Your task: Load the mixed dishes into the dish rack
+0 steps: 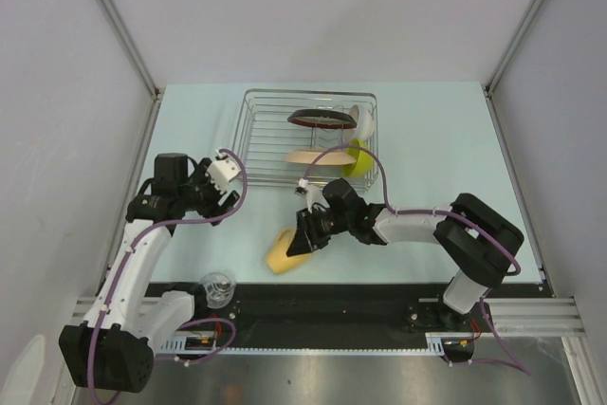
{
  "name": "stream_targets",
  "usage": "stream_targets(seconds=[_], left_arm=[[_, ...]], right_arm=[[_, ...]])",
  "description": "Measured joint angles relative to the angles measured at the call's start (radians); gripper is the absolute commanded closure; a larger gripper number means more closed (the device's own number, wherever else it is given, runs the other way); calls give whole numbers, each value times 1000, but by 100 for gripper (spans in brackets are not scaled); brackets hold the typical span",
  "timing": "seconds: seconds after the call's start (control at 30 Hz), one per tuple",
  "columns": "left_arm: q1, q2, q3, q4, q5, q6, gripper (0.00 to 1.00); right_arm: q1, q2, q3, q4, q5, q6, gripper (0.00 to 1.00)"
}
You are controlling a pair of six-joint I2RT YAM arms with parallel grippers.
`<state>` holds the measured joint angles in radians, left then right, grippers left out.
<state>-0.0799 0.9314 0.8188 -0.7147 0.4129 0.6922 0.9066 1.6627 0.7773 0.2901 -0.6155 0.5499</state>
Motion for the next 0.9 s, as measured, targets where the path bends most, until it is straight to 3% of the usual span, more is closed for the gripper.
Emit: stream_targets(seconds=[0.03, 0.13, 0.23, 0.37, 0.6, 0.73, 0.9], left_arm=[[0, 0, 0, 0, 0, 0, 22], [0, 0, 0, -1, 0, 0, 21], [2, 3, 6, -10, 8, -5, 20], [14, 26, 70, -52, 59, -46, 11], [37, 113, 343, -127, 330, -229, 0], [44, 144, 402, -146, 495, -326, 0], [65, 199, 406, -150, 676, -433, 0]], right_arm=[[-6, 0, -6, 10, -15, 4, 87], [-19, 0, -13, 58, -79, 35, 100], [-26, -2, -14, 71, -83, 42, 100], [-32, -13, -14, 58, -87, 53, 100], [-32, -172, -14, 29, -78, 95, 100], [-34, -284, 3, 145, -82, 144, 100], [-62, -294, 35, 438, -98, 292, 100]])
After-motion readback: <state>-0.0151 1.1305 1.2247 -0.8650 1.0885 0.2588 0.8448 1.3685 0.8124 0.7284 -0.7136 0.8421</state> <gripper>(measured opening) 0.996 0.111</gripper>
